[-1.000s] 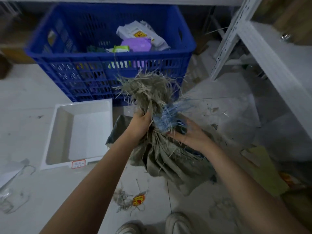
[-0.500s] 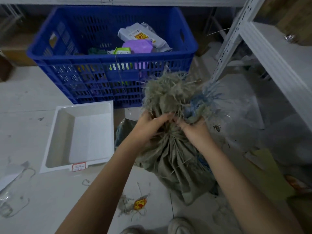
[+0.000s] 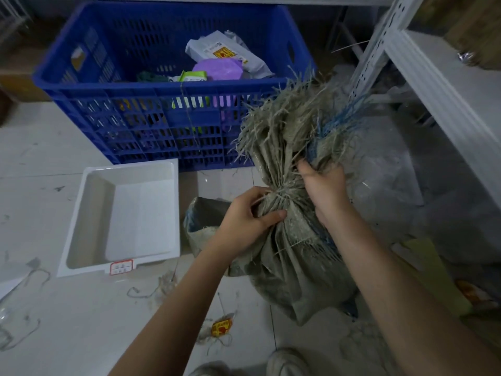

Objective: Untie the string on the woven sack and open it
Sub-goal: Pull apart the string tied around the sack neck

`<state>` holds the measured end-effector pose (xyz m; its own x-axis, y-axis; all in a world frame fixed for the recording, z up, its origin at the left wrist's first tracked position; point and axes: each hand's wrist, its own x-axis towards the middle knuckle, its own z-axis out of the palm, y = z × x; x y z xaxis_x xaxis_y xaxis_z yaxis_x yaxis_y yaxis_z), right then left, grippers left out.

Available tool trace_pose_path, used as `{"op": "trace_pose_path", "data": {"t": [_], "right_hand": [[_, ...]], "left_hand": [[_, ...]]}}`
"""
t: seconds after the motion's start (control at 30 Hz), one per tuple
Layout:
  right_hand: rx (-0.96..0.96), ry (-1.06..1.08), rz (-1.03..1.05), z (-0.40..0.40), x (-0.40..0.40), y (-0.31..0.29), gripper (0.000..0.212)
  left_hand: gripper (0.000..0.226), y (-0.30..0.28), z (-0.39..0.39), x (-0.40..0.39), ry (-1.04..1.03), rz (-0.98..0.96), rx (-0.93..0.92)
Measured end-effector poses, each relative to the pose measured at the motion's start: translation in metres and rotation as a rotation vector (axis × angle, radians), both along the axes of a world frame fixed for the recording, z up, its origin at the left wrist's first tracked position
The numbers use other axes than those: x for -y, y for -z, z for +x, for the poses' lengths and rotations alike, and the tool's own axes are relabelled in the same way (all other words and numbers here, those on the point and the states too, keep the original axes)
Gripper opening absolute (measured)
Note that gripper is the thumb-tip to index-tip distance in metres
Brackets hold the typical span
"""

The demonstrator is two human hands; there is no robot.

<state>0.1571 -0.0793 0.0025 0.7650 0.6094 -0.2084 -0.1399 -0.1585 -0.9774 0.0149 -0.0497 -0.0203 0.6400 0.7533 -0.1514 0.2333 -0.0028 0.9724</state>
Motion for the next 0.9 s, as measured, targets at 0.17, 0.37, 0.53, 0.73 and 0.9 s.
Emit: {"op": "trace_pose_path", "data": {"t": [0.17,0.37,0.53,0.73,0.9], "right_hand": [[-0.167,-0.135,0.036,0.000,-0.007,0.000,0.031],[0.557,-0.239,-0.133,-0.014,0.026,0.011,0.036],[0.631,-0.328,-0.131,-0.032,0.030,0.016,0.035],[0.377,-0.445,-0.047,-0.025,0.027,0.017,0.017],[0.342,-0.422,-0.003,-0.007,0.028,0.005,0.022]], "left_hand": [[0.022,-0.002,0.002,0.002,-0.130,0.078,-0.028],[0.032,0.000,0.009,0.008,-0.362,0.342,-0.233],[0.034,-0.001,0.020,0.021,-0.322,0.433,-0.318],[0.055,-0.019,0.010,0.021,-0.002,0.026,-0.057],[0.032,-0.051,0.005,0.019,0.081,-0.177,0.020]]}}
